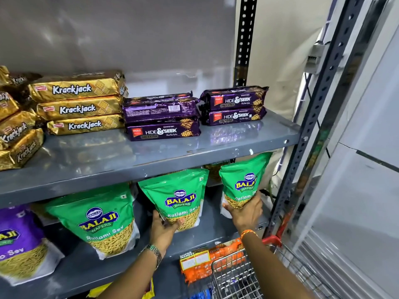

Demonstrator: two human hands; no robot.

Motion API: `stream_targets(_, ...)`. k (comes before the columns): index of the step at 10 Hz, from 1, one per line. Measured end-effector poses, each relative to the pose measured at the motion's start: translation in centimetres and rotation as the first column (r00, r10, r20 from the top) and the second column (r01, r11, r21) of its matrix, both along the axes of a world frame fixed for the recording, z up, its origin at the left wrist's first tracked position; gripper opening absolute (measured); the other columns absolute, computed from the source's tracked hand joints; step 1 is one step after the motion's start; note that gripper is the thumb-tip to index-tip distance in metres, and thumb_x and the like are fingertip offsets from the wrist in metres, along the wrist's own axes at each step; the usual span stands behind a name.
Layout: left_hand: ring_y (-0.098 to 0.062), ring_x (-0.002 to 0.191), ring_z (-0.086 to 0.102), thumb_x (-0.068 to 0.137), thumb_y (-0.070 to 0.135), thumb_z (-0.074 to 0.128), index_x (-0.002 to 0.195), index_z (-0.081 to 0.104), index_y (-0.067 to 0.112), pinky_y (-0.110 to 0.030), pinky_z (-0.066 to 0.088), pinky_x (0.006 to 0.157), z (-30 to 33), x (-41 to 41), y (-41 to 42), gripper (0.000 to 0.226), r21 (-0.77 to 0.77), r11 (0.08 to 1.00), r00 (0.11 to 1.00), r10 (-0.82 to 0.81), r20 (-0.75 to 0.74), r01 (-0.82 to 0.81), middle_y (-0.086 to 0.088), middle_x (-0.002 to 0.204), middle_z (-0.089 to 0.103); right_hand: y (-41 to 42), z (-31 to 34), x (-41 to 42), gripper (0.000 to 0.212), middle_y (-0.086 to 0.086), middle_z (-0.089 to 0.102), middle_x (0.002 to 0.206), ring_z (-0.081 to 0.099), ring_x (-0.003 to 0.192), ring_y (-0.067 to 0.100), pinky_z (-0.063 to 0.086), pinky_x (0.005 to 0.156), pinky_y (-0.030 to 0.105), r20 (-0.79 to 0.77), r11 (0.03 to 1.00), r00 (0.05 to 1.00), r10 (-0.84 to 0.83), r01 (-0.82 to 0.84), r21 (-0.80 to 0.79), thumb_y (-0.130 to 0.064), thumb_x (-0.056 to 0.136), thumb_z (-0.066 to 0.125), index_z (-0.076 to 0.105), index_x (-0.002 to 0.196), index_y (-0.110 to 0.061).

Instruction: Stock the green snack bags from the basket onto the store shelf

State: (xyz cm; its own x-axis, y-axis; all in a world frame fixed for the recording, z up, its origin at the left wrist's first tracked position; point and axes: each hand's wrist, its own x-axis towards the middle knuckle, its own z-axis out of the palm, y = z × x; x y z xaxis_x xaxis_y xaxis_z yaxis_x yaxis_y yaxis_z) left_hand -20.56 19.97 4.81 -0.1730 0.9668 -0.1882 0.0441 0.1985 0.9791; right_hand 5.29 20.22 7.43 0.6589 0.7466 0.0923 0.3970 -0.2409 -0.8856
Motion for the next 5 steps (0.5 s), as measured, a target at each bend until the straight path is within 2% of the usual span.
stream_targets(1, -0.006, 0.098, 0.067, 0.070, 0.008, 0.087, 0.115, 0.047, 0.037, -0.026, 0.054, 0.080, 0.0, -0.1, 0.2, 0.066, -0.010, 1.000, 1.000, -0.015, -0.020, 0.015, 0.013, 0.106, 0.071, 0.1, 0.0, -0.1, 0.129, 0.027, 0.047, 0.138, 0.043, 0.128, 0.046, 0.038, 0.108, 0.053, 0.023, 1.000, 1.000, -0.009, 0.010, -0.020, -0.038, 0.043, 0.098, 0.025, 0.145, -0.007)
stream_targets(2, -0.016, 0.101, 0.068, 0.067, 0.011, 0.090, 0.123, 0.044, 0.029, -0.039, 0.054, 0.093, 0.3, -0.1, -0.3, 0.075, -0.028, 1.000, 0.998, -0.006, -0.067, 0.005, 0.007, 0.108, 0.071, -0.2, 0.2, -0.1, 0.132, 0.027, 0.044, 0.140, 0.041, 0.130, 0.046, 0.036, 0.110, 0.053, 0.031, 0.999, 0.999, -0.007, 0.009, -0.049, -0.037, 0.044, 0.099, 0.022, 0.146, -0.005)
stream_targets(3, -0.025, 0.106, 0.070, 0.065, 0.008, 0.091, 0.119, 0.046, 0.022, -0.047, 0.055, 0.098, 0.2, -0.3, -0.8, 0.072, -0.028, 1.000, 0.997, -0.006, -0.077, 0.004, 0.000, 0.107, 0.072, -0.5, 0.4, -0.1, 0.136, 0.028, 0.042, 0.142, 0.039, 0.132, 0.046, 0.034, 0.112, 0.053, 0.034, 0.998, 0.999, 0.006, -0.004, -0.059, -0.035, 0.042, 0.099, 0.020, 0.147, -0.006)
stream_targets(4, -0.029, 0.114, 0.068, 0.062, 0.011, 0.093, 0.118, 0.048, 0.022, -0.051, 0.054, 0.101, 1.3, -0.3, -1.6, 0.072, 0.008, 1.000, 0.993, -0.011, -0.117, 0.012, -0.002, 0.111, 0.071, -0.7, 0.8, -0.1, 0.142, 0.030, 0.037, 0.146, 0.034, 0.138, 0.046, 0.028, 0.116, 0.058, 0.008, 0.998, 1.000, 0.018, -0.017, -0.061, -0.034, 0.040, 0.100, 0.014, 0.150, -0.007)
stream_targets(5, -0.029, 0.118, 0.067, 0.062, 0.015, 0.093, 0.119, 0.047, 0.026, -0.048, 0.053, 0.102, 2.5, -0.2, -2.6, 0.075, 0.059, 0.998, 0.990, -0.014, -0.141, 0.023, -0.001, 0.117, 0.070, -1.3, 1.3, -0.8, 0.144, 0.033, 0.034, 0.147, 0.031, 0.140, 0.048, 0.026, 0.117, 0.060, -0.006, 0.999, 1.000, -0.019, 0.018, -0.047, -0.033, 0.039, 0.101, 0.012, 0.150, -0.009)
